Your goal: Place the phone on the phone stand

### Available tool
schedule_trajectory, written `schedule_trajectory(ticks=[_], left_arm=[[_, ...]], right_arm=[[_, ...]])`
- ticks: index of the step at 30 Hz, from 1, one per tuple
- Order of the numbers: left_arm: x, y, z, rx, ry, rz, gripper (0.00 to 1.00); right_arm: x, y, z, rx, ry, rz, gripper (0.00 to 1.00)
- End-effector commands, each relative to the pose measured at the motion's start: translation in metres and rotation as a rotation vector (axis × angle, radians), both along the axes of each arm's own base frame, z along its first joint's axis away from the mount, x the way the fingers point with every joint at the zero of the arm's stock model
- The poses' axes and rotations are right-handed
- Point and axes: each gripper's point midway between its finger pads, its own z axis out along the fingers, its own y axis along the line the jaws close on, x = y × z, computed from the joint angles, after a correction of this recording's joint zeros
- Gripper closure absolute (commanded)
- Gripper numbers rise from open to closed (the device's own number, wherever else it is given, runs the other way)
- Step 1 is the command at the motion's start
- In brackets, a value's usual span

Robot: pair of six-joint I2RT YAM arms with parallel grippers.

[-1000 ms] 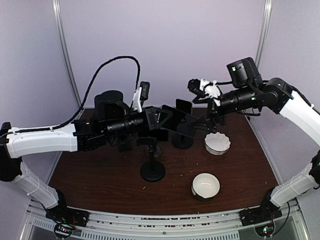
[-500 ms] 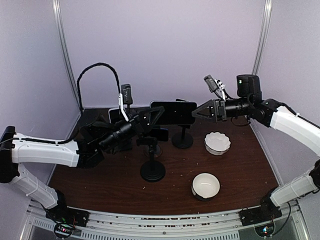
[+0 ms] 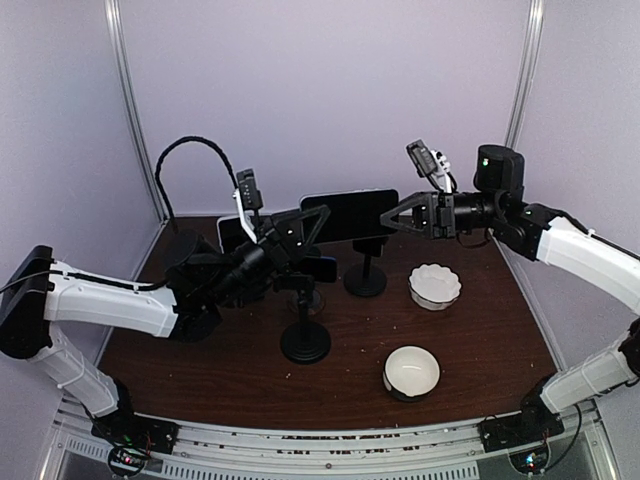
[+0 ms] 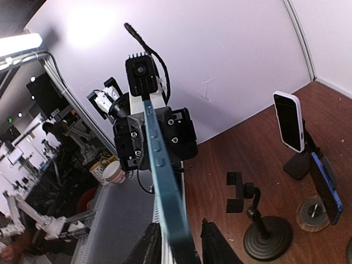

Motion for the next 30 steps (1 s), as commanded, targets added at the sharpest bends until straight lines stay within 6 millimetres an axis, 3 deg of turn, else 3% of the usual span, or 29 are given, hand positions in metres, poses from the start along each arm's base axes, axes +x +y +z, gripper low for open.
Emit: schedule_trajectory(ticks=[1, 4, 7, 9, 11, 16, 18, 22, 30], left_arm=[[-0.009, 0.016, 0.031, -0.128, -0.057, -0.010, 1.00], [-0.006, 0.015, 0.026, -0.111, -0.041, 0.001, 0.99], [0.002, 0.005, 0.009, 0.021, 0.000, 0.029, 0.58], [0.001, -0.005, -0.006, 0.196, -0.012, 0.036, 0.43], [-0.002, -0.011, -0.029, 0.429, -0.029, 0.029, 0.37], [-0.019, 0.007, -0.061, 0.924, -0.132, -0.021, 0.33], [-0.026, 0.014, -0.066, 1.030, -0.160, -0.063, 0.34], [-0.035, 0.015, -0.068, 1.100, -0.232, -0.125, 0.36], [-0.059, -0.015, -0.066, 0.995, -0.262, -0.334, 0.35]], right_arm=[[-0.012, 0.003, 0.004, 0.023, -0.027, 0.059, 0.80], [-0.012, 0.003, 0.003, 0.015, -0.027, 0.059, 1.00], [-0.014, 0.001, -0.005, -0.028, -0.047, 0.055, 1.00], [-0.016, -0.003, -0.010, -0.091, -0.106, 0.049, 1.00], [-0.017, -0.010, -0.020, -0.191, -0.179, 0.044, 1.00], [-0.020, -0.026, -0.041, -0.440, -0.374, 0.083, 1.00], [-0.023, -0.027, -0.049, -0.520, -0.441, 0.118, 1.00], [-0.037, -0.019, -0.061, -0.628, -0.516, 0.198, 1.00], [-0.056, 0.007, -0.059, -0.631, -0.549, 0.251, 1.00]])
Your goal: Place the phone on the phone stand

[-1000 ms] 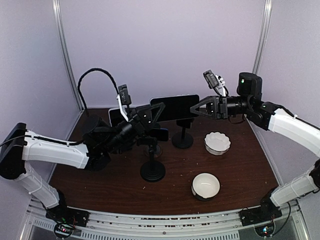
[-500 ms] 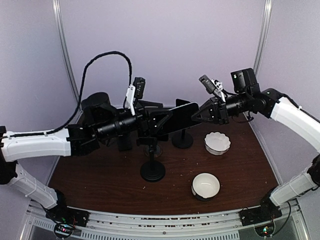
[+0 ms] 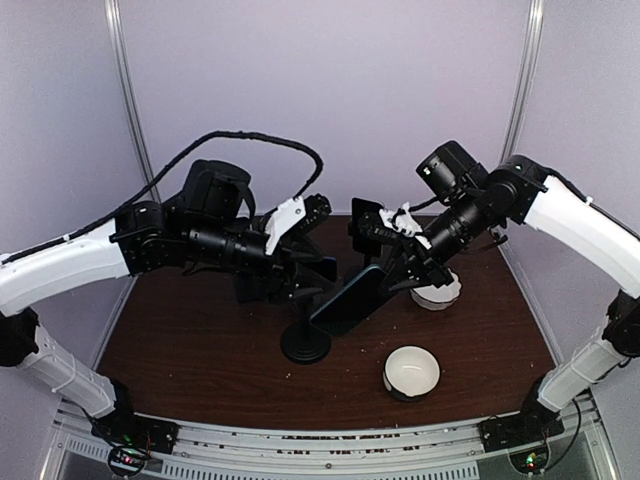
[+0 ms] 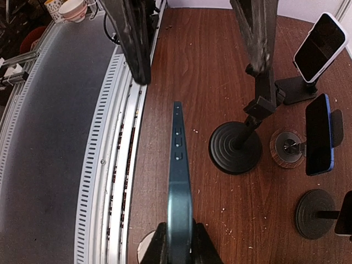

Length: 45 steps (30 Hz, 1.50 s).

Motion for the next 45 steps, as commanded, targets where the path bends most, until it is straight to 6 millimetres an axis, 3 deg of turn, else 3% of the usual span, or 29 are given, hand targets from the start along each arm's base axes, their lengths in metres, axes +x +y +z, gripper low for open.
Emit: schedule_trajectory(ticks=[1, 14, 22, 25, 29, 33, 39, 45], left_arm=[[-0.018, -0.012, 0.004, -0.036, 0.036, -0.130, 0.36], [-0.019, -0.033, 0.002, -0.124, 0.111, -0.161, 0.55], [-0.022, -0.041, 0.009, -0.181, 0.123, -0.196, 0.80], [-0.023, -0.045, 0.011, -0.205, 0.145, -0.205, 0.93], [-0.026, -0.048, 0.020, -0.281, 0.173, -0.219, 1.00], [-0.025, -0.047, 0.034, -0.369, 0.183, -0.209, 1.00], [-0.018, -0.033, 0.062, -0.547, 0.147, -0.135, 1.00], [-0.010, -0.029, 0.077, -0.631, 0.127, -0.085, 1.00]], right_arm=[[-0.002, 0.006, 0.021, 0.016, -0.084, 0.022, 1.00], [0.000, 0.025, 0.044, 0.063, -0.086, 0.015, 1.00], [-0.011, 0.025, 0.055, 0.100, -0.059, 0.050, 1.00], [-0.016, 0.023, 0.057, 0.109, -0.054, 0.060, 0.88], [-0.023, 0.017, 0.058, 0.123, -0.020, 0.074, 0.67], [-0.020, 0.006, 0.063, 0.158, 0.014, 0.042, 0.48], [-0.003, -0.011, 0.069, 0.299, 0.145, -0.064, 0.45], [-0.004, -0.007, 0.061, 0.335, 0.198, -0.062, 0.49]])
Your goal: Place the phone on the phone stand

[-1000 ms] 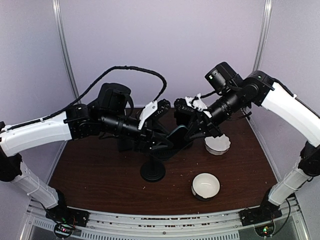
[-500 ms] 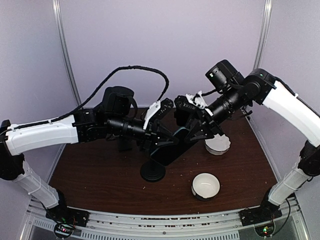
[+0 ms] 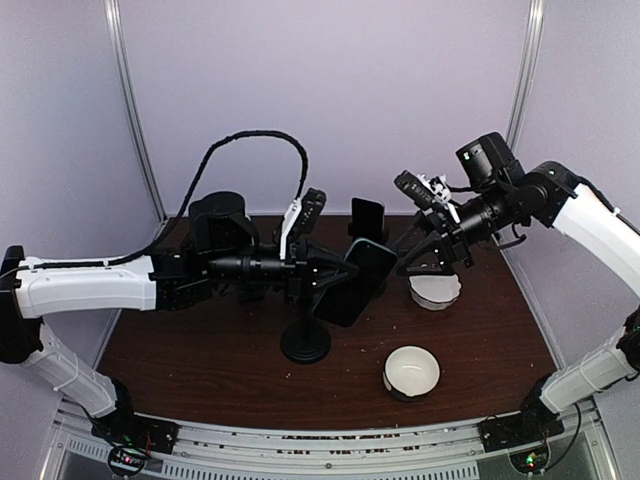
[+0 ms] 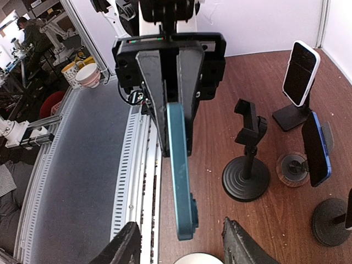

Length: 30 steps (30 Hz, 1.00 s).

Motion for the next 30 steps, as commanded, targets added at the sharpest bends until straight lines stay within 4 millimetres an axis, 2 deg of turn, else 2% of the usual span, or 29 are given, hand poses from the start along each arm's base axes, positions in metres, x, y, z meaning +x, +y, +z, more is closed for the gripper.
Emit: schedule_trajectory(ticks=[1, 3, 8, 13, 16, 17, 19, 21, 23, 26, 30], left_arm=[[0.003, 0.010, 0.071, -0.238, -0.086, 0.056, 1.00], [0.004, 0.010, 0.071, -0.253, -0.079, 0.053, 1.00], [0.005, 0.006, 0.067, -0.251, -0.058, 0.048, 1.00], [0.004, 0.001, 0.061, -0.237, -0.046, 0.025, 1.00], [0.003, -0.003, 0.059, -0.232, -0.032, 0.004, 1.00], [0.002, -0.004, 0.058, -0.228, -0.028, -0.002, 0.98], [0.002, -0.007, 0.057, -0.211, -0.020, -0.011, 0.89], [0.002, -0.009, 0.054, -0.175, -0.017, -0.014, 0.75], [0.003, -0.011, 0.048, -0.106, -0.040, -0.016, 0.66], [0.008, -0.011, 0.029, 0.051, -0.057, 0.000, 0.66], [0.004, -0.012, 0.017, 0.166, -0.066, -0.042, 0.76]], right_arm=[[-0.003, 0.010, 0.015, 0.100, 0.044, 0.033, 0.50], [-0.001, 0.013, 0.015, 0.103, 0.056, 0.034, 0.54], [-0.003, 0.015, 0.017, 0.120, 0.070, 0.060, 0.76], [-0.003, 0.016, 0.019, 0.124, 0.053, 0.061, 0.82], [-0.001, 0.017, 0.018, 0.120, 0.051, 0.060, 0.98], [-0.001, 0.016, 0.017, 0.116, 0.050, 0.062, 1.00], [-0.003, 0.015, 0.015, 0.107, 0.045, 0.065, 1.00], [-0.004, 0.014, 0.013, 0.094, 0.028, 0.066, 1.00], [-0.004, 0.013, 0.009, 0.079, 0.007, 0.065, 1.00], [-0.006, 0.013, 0.006, 0.059, -0.009, 0.066, 1.00], [-0.006, 0.014, 0.004, 0.049, -0.019, 0.063, 1.00]])
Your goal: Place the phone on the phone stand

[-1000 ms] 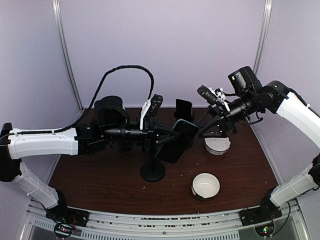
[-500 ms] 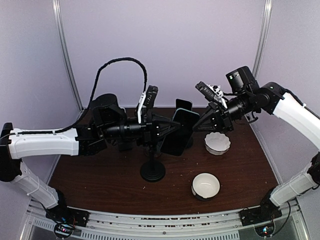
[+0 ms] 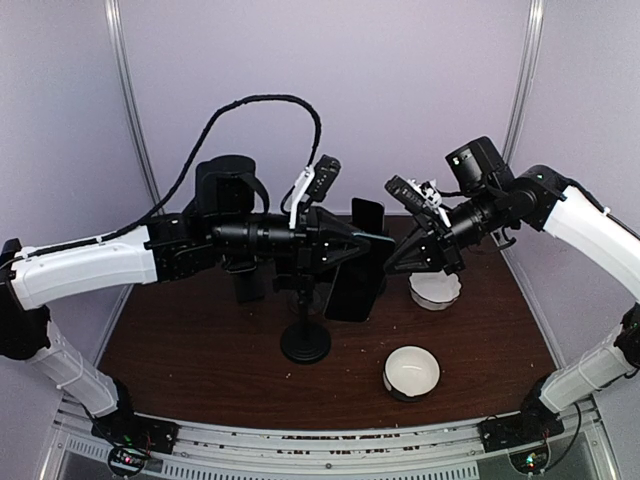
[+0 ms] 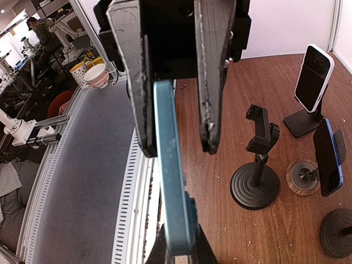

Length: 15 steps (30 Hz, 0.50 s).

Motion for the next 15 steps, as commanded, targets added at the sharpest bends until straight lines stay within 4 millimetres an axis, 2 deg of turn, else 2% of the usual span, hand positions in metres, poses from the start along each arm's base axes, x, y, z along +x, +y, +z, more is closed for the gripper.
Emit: schedule_trajectory(ticks=[1, 4, 7, 9, 11, 15], left_arm=[[-0.007, 0.000, -0.026, 0.172, -0.023, -0.059, 0.77], [-0.010, -0.002, -0.035, 0.211, 0.000, -0.086, 0.79], [-0.009, -0.002, -0.040, 0.238, 0.006, -0.088, 0.71], [-0.010, -0.001, -0.041, 0.242, -0.002, -0.091, 0.71], [-0.010, -0.001, -0.041, 0.242, -0.010, -0.093, 0.73], [-0.014, -0.002, -0.039, 0.236, -0.022, -0.120, 0.86]], right_arm=[[-0.002, 0.001, 0.008, 0.015, -0.056, 0.009, 1.00], [0.001, 0.002, 0.005, -0.008, -0.074, -0.001, 1.00], [0.001, 0.004, 0.003, -0.015, -0.072, 0.002, 1.00], [0.000, 0.005, 0.003, -0.017, -0.072, 0.005, 1.00], [0.000, 0.005, 0.003, -0.019, -0.074, 0.006, 1.00], [0.000, 0.007, 0.002, -0.024, -0.073, 0.008, 1.00]])
